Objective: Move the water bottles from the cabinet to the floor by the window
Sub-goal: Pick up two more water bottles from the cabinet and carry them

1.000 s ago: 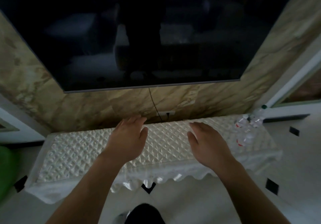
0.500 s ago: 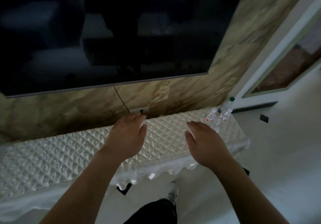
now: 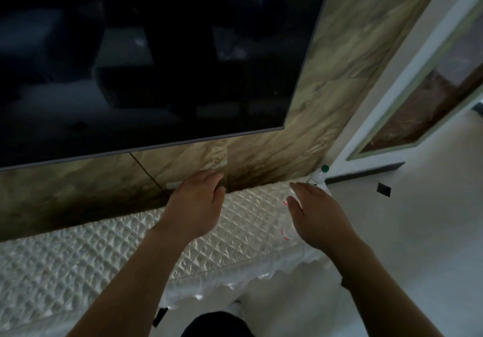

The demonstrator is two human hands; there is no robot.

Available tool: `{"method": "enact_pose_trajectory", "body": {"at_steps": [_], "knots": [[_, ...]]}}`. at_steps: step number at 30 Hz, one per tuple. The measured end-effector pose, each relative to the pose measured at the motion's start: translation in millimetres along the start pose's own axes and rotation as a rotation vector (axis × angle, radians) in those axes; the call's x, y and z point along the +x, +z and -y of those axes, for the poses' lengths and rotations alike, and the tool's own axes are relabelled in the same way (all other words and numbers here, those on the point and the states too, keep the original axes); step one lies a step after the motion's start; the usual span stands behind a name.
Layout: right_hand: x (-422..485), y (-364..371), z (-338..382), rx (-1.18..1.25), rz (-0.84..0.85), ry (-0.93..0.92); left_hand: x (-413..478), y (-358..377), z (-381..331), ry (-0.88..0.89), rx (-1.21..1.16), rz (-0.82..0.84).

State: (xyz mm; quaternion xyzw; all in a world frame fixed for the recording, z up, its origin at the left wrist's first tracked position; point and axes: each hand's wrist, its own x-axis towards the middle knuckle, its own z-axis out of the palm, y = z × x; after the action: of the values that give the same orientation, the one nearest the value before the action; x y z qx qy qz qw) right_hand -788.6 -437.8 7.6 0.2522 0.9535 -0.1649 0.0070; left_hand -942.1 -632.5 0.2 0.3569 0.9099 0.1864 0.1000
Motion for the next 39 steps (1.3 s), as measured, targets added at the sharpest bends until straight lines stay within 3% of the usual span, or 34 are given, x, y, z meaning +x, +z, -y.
{"method": "enact_pose_trajectory", "body": {"at_steps": [8,25,39], "knots": [[32.2,-25.8,-76.2,-0.005,-0.026,-0.024,39.1,22.6,-60.6,-0.030,0.033,0.001],[107.4,-77.9,-264.9,-0.010,0.106,-0.322,82.0,106.3,-239.7,-0.278,0.025,-0.105],[148.6,-36.8,-337.0,-0.085,0.246,-0.404,119.0,185.2,-254.9,-0.331,-0.052,0.021]]}}
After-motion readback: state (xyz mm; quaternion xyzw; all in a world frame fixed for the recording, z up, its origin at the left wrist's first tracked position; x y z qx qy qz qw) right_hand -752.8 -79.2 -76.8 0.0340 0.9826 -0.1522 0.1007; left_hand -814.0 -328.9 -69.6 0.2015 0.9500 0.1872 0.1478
